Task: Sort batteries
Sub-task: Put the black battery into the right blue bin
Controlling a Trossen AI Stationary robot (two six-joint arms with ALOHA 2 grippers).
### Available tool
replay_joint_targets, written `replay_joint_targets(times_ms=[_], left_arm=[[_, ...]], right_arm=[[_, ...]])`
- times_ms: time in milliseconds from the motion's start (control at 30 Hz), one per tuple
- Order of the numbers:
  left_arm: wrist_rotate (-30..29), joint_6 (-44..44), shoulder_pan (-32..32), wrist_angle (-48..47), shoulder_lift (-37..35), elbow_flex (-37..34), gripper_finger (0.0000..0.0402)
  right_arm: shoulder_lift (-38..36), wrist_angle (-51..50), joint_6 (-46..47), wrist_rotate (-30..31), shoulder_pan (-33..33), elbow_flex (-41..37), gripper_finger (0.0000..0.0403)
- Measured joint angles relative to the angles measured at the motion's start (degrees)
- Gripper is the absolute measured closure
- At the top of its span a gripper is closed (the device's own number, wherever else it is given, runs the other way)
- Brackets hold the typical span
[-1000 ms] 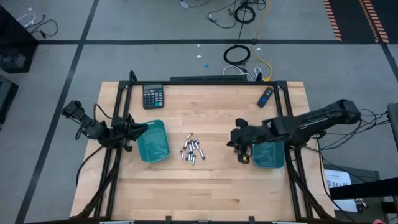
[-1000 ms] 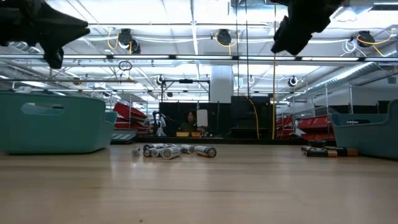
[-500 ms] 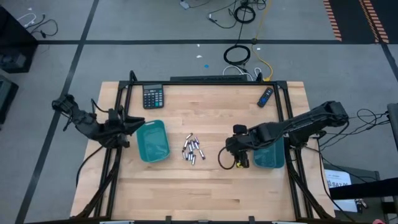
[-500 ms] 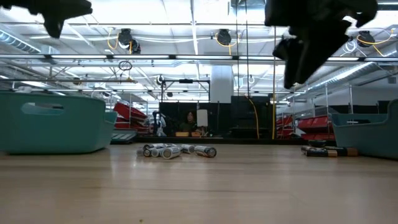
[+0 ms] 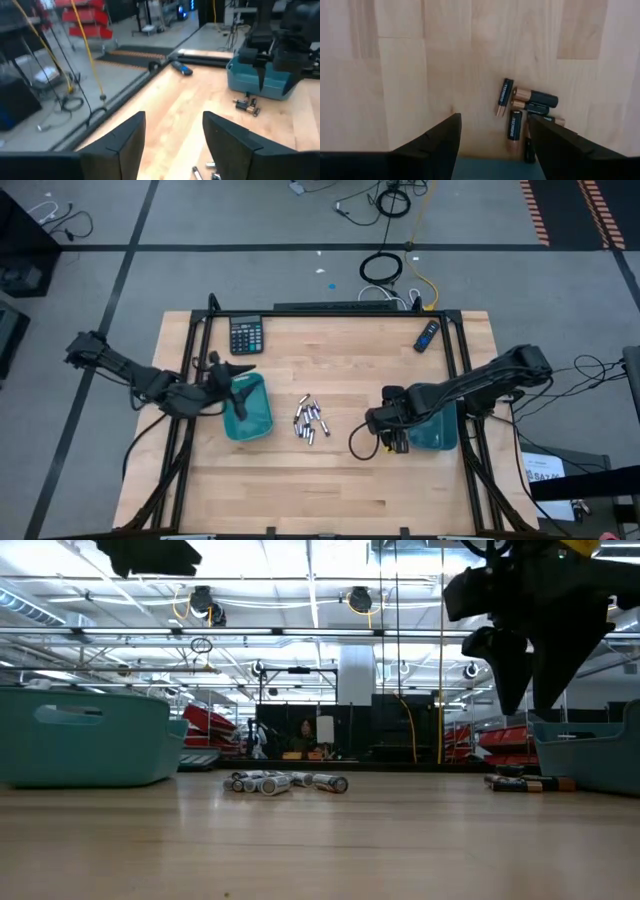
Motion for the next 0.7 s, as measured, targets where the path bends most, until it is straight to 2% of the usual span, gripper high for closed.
replay_joint_targets(times_ms=[100, 300, 500, 700], left_arm=[[2.6, -2.8, 1.3, 0.3, 3.8, 0.0, 0.0188], [2.8, -3.9, 1.4, 4.2, 10.8, 0.0, 0.0188], [2.8, -4.3, 1.4, 6.8, 14.9, 0.0, 0.0188], [2.7, -4.0, 1.5, 10.0, 17.0, 0.0, 0.0188]], right_arm=[[1.3, 1.2, -1.3, 1.1, -0.1, -0.2, 0.0176], [5.8, 2.7, -3.9, 1.5, 0.5, -0.3, 0.0177], [10.0, 4.2, -5.4, 1.5, 3.5, -0.4, 0.0194], [12.6, 5.1, -4.6, 3.0, 2.9, -0.4, 0.0216]])
